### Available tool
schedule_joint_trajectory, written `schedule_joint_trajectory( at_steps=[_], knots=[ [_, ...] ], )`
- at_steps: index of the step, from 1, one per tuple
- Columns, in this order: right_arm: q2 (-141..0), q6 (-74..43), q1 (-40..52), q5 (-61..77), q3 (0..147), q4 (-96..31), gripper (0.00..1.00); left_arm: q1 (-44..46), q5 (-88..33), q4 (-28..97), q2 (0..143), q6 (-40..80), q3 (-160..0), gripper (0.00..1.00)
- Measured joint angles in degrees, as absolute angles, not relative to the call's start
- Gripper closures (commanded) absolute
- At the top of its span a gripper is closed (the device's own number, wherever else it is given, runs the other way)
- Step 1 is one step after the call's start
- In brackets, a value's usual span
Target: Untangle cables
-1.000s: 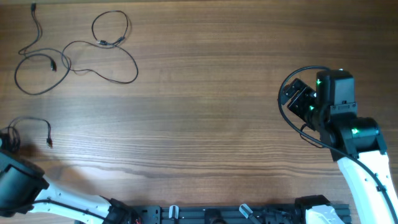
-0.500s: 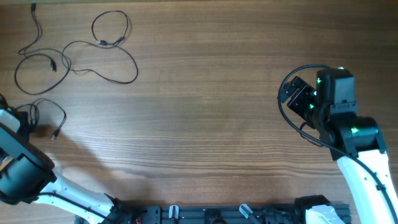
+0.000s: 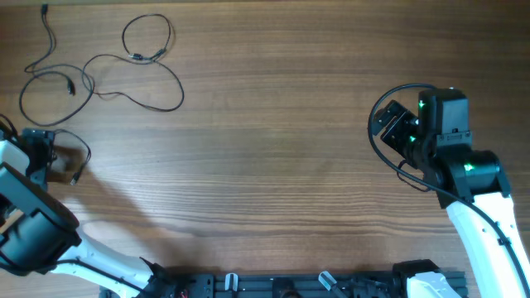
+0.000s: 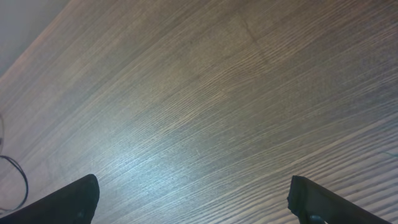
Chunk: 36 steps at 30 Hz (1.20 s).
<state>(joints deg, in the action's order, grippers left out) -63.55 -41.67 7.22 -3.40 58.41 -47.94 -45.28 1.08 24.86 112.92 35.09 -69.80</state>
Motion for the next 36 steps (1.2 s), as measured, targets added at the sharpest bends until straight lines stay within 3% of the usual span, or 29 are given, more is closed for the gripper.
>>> schedule_joint_trajectory(
  at_steps=[6, 13, 23, 36],
  knots=[
    [-63.5, -41.7, 7.2, -3.4, 58.4, -49.2, 0.0, -40.0, -5.6, 28.7, 108.1, 34.6, -65.8, 0.0],
    [-62.5, -40.9, 7.2, -3.4, 58.4, -50.3, 0.0, -27.8, -9.1, 33.5, 98.8, 34.6, -64.9, 0.0],
    [-43.7, -36.7, 7.2, -7.9, 58.4, -50.2, 0.0, -15.8, -9.5, 37.1, 88.8, 34.6, -64.9, 0.0],
    [-37.2, -34.1, 7.2, -17.2, 58.4, -50.2, 0.0, -9.5, -9.5, 42.3, 73.0, 30.0, -64.9, 0.0]
  ],
)
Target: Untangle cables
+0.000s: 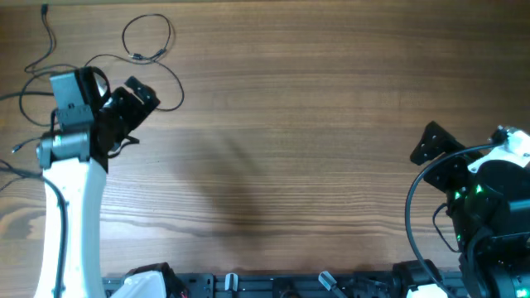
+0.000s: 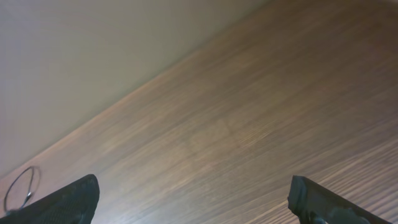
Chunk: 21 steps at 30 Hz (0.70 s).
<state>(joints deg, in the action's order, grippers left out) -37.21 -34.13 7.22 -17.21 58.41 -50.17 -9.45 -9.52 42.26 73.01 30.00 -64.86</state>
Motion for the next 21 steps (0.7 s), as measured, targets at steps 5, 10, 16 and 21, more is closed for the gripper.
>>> schedule_joint_trajectory(
  at_steps=[5, 10, 16, 21],
  knots=[
    [-37.2, -34.1, 7.2, -19.8, 58.4, -48.7, 0.0, -2.2, -9.5, 42.3, 64.3, 24.7, -64.9, 0.0],
    [-37.2, -34.2, 7.2, -20.2, 58.4, -48.8, 0.0, 3.3, -9.5, 43.9, 56.9, 19.8, -64.8, 0.0],
    [-37.2, -34.1, 7.2, -20.6, 58.4, -48.8, 0.0, 4.9, -9.5, 45.1, 40.4, 17.0, -56.4, 0.0],
    [-37.1, -34.1, 7.2, -20.7, 59.0, -50.8, 0.0, 4.9, -9.5, 48.6, 28.6, 16.6, -50.8, 0.0]
  ],
)
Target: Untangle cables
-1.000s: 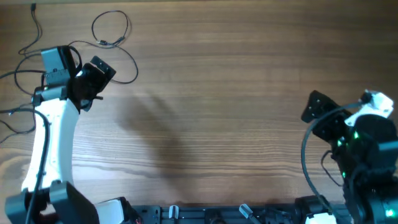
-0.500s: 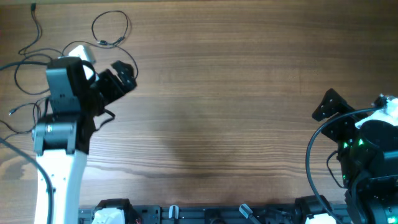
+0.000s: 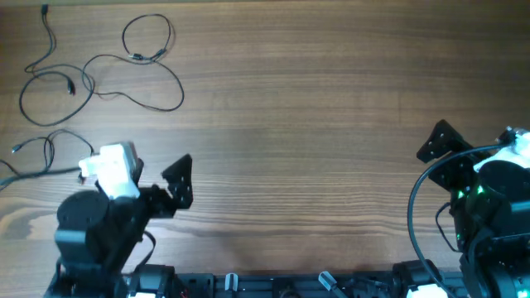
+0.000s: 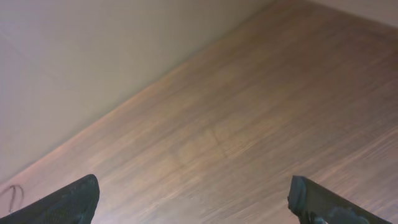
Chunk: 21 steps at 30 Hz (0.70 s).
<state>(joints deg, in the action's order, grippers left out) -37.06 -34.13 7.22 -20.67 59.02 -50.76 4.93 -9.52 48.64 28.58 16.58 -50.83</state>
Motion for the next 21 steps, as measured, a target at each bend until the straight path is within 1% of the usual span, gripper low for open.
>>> schedule_joint_trajectory(
  at_steps=[7, 15, 21],
  knots=[
    [-35.5, -34.1, 7.2, -20.7, 65.4, -51.8, 0.0, 4.9, -9.5, 52.6, 26.3, 16.6, -50.8, 0.0],
    [-35.3, -34.1, 7.2, -20.8, 65.9, -55.7, 0.0, 4.9, -9.5, 54.0, 26.3, 16.6, -50.7, 0.0],
    [-35.3, -34.1, 7.2, -18.0, 65.9, -60.7, 0.0, 4.9, -9.5, 54.0, 26.3, 16.6, -50.7, 0.0]
  ],
)
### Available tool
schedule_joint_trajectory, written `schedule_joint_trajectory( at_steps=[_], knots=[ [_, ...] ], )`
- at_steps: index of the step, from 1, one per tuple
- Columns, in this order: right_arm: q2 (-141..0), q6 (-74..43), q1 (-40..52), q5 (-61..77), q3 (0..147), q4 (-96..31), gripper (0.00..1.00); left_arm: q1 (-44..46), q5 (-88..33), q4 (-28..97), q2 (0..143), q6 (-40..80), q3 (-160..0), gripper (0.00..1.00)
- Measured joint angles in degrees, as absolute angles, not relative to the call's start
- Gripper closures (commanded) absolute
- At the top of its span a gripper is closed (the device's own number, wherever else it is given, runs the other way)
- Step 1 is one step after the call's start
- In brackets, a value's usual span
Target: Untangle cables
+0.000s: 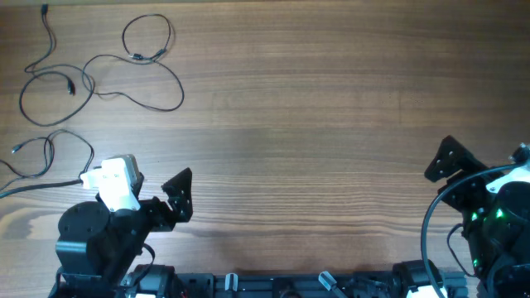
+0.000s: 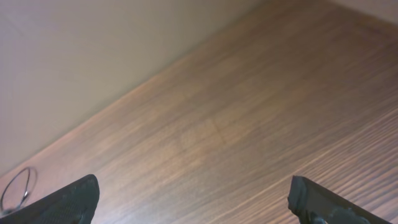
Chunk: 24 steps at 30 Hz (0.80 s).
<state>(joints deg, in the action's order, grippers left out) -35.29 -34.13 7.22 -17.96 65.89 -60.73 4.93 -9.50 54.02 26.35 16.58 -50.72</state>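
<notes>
Thin black cables lie at the table's far left in the overhead view. A looped cable [image 1: 147, 37] runs down into a wide curve, next to a second cable [image 1: 50, 91] that ends in a plug at the top. A third cable [image 1: 51, 155] lies lower and runs off the left edge. My left gripper [image 1: 178, 199] hangs near the front edge, right of the cables and touching none; its jaws are unclear. My right gripper [image 2: 199, 202] is open and holds nothing, at the front right [image 1: 451, 161]. A cable loop [image 2: 15, 186] shows at the right wrist view's left edge.
The wooden table [image 1: 315, 124] stretches between both arms. A black rail [image 1: 273, 285] with fittings lines the front edge. A pale wall [image 2: 93, 56] rises beyond the table's far edge.
Both arms have drawn back a little toward the front edge. The right wrist view has tilted slightly, showing more of the distant cable loop. The cables lie unmoved.
My left gripper was first at the left edge beside the lower cable, with the right gripper out over the table. It then stood over the upper cables while the right arm had pulled back. Both arms now sit near the front edge and all cables lie free.
</notes>
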Motion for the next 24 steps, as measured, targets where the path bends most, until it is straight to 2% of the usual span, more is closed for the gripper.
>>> schedule_joint_trajectory(
  at_steps=[16, 24],
  knots=[
    [-35.1, -34.1, 7.1, -19.6, 65.3, -61.1, 0.0, 4.9, -9.5, 54.0, 26.3, 16.6, -50.7, 0.0],
    [-25.1, -36.9, 2.0, -19.5, 48.9, -46.8, 0.0, 4.9, -9.5, 54.0, 26.3, 16.6, -50.7, 0.0]
  ],
)
